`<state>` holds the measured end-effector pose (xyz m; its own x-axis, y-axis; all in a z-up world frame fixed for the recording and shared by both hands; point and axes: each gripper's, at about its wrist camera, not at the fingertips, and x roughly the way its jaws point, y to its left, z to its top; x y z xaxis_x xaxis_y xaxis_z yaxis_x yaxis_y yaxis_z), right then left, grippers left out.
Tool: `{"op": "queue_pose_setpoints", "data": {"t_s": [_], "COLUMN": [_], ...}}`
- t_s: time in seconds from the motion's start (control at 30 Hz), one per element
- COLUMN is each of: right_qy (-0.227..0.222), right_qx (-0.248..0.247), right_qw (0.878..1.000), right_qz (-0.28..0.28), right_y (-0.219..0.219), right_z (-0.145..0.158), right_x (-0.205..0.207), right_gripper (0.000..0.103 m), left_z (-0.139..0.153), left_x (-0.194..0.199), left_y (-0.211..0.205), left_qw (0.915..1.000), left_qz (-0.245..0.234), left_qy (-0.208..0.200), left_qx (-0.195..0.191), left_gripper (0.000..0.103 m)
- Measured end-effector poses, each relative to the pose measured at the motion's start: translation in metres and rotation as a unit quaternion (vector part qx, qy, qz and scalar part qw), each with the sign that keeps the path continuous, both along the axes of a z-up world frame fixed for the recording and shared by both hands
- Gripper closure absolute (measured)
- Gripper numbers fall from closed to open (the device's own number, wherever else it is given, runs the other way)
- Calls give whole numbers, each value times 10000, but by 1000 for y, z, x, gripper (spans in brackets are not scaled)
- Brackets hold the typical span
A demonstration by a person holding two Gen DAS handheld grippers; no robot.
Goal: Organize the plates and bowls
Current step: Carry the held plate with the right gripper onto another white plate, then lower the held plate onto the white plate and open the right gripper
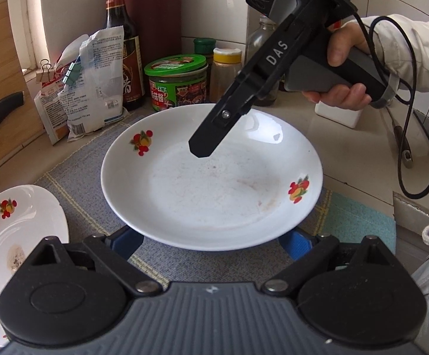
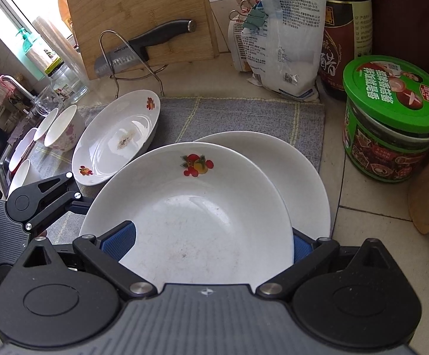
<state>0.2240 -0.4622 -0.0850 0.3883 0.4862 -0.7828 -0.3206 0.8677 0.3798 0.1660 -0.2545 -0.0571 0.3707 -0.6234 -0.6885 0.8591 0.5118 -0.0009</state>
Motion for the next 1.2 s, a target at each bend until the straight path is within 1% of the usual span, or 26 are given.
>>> {"op": "queue_pose_setpoints", "data": {"t_s": [0.3,0.43,0.63,1.2], "right_qy": [-15,-18,15,44], "right_qx": [-8,-5,-50,4], "right_qw": [10000,10000,10000,9999], "right_qz": [-46,-38,-59,-103], "right_y": [-5,-6,-8,-12], "right_z": [-5,-7,-12,-12], "right_x": [9,11,16,13], "right_gripper": [0,0,0,0], "left_z": [-5,-6,-7,-10], "left_x": [9,11,16,22], "left_y": [-4,-6,-6,-8], "left_qw": [10000,9999,9998,9996], "left_qz": [74,100,177,186], "left_qy": [37,-47,-3,-79], "left_qx": [12,74,101,217], "left_gripper": [6,6,6,4]}}
